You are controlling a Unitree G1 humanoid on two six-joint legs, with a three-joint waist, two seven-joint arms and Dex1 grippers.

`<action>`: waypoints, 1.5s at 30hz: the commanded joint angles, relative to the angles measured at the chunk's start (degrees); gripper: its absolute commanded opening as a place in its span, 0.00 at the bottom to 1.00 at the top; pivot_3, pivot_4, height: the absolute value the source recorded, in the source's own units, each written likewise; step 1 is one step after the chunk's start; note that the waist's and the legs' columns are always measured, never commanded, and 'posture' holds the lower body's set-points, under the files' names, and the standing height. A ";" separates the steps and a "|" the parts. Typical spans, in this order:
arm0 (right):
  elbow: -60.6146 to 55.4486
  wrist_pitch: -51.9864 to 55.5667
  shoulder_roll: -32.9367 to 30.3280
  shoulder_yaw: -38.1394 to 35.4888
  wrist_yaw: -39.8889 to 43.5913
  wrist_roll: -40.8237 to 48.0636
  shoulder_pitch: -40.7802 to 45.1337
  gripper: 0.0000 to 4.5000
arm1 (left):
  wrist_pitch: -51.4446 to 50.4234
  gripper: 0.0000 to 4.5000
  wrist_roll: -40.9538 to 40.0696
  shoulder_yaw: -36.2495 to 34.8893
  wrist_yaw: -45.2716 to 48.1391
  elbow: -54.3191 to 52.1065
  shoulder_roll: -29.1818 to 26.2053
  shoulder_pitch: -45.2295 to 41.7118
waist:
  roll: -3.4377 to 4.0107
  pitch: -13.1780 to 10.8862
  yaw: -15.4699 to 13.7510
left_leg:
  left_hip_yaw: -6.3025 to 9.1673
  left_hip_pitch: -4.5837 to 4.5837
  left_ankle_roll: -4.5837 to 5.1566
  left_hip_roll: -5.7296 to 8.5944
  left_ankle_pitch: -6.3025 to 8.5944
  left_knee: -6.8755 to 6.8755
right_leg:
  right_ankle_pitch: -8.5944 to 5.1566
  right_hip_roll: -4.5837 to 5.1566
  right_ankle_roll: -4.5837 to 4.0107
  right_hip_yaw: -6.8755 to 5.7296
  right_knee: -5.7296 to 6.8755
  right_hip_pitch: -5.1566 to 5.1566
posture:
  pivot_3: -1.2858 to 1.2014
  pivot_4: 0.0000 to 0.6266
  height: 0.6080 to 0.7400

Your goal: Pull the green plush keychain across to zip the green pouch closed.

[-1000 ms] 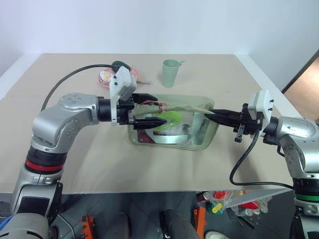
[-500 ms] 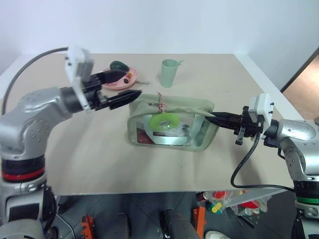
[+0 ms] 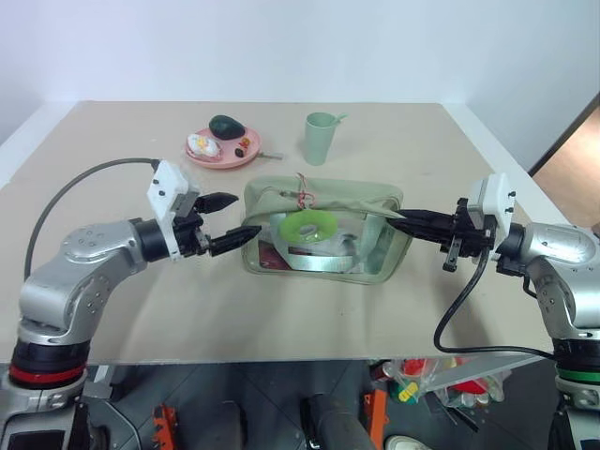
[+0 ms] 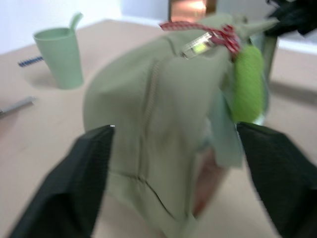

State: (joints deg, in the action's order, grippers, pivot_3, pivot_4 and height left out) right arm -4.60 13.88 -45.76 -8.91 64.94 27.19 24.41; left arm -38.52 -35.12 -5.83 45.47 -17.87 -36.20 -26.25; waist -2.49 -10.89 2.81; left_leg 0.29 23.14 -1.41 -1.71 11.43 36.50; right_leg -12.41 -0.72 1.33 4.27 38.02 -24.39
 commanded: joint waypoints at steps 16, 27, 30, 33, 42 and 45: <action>-4.65 12.25 -4.28 -3.67 -2.29 6.93 4.06 0.46 | 4.62 0.00 1.59 2.74 1.11 1.05 3.76 -1.63 | 0.01 -0.01 -0.07 | 0.01 0.04 0.02 0.04 0.02 -0.01 | 0.01 0.02 0.05 0.02 0.00 -0.02 | 0.52 0.24 1.00; -23.08 26.69 4.89 2.32 -13.23 21.94 6.40 0.99 | 3.52 0.00 0.58 2.27 0.69 0.04 3.86 -1.33 | 0.00 0.00 -0.17 | 0.23 0.09 0.03 -0.03 0.03 -0.09 | -0.02 -0.02 0.03 -0.16 -0.01 -0.02 | 0.52 0.24 1.00; -25.03 27.09 7.22 3.77 -15.77 21.70 2.59 0.99 | 3.87 0.00 0.67 2.18 0.13 -0.25 4.28 -1.47 | 0.01 -0.01 -0.47 | 0.27 0.23 0.02 0.03 0.03 -0.04 | -0.07 0.05 0.08 -0.21 -0.01 -0.05 | 0.52 0.24 1.00; -24.87 28.47 7.39 3.47 -16.48 22.87 0.01 0.99 | 3.92 0.00 0.62 2.18 -0.47 -0.34 4.55 -1.60 | 0.01 -0.01 -0.36 | 0.08 0.25 0.02 0.12 0.03 0.03 | -0.05 0.16 0.19 -0.03 -0.06 -0.06 | 0.52 0.24 1.00; -20.72 25.22 7.65 4.40 -16.34 18.09 0.03 0.99 | 3.87 0.00 1.08 2.94 -1.27 -0.83 4.58 -1.64 | 0.01 -0.01 -0.24 | 0.14 0.19 0.03 0.03 0.02 0.04 | -0.03 0.02 0.11 -0.07 -0.08 -0.04 | 0.52 0.24 1.00; -19.67 23.94 8.01 4.95 -16.20 16.45 0.64 0.99 | 3.93 0.00 1.20 3.23 -1.28 -1.01 4.48 -1.55 | 0.01 -0.01 -0.24 | 0.12 0.21 0.03 0.05 0.02 0.03 | -0.02 0.04 0.13 -0.06 -0.08 -0.05 | 0.52 0.24 1.00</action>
State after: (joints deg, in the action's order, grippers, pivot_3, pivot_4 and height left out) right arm -23.94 39.53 -37.89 -3.85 48.55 44.45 23.64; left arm -35.13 -33.71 -2.45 44.20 -16.52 -31.64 -27.02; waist -2.48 -10.90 2.57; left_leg 0.41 23.36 -1.38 -1.65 11.45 36.53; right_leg -12.43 -0.67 1.46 4.21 37.94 -24.44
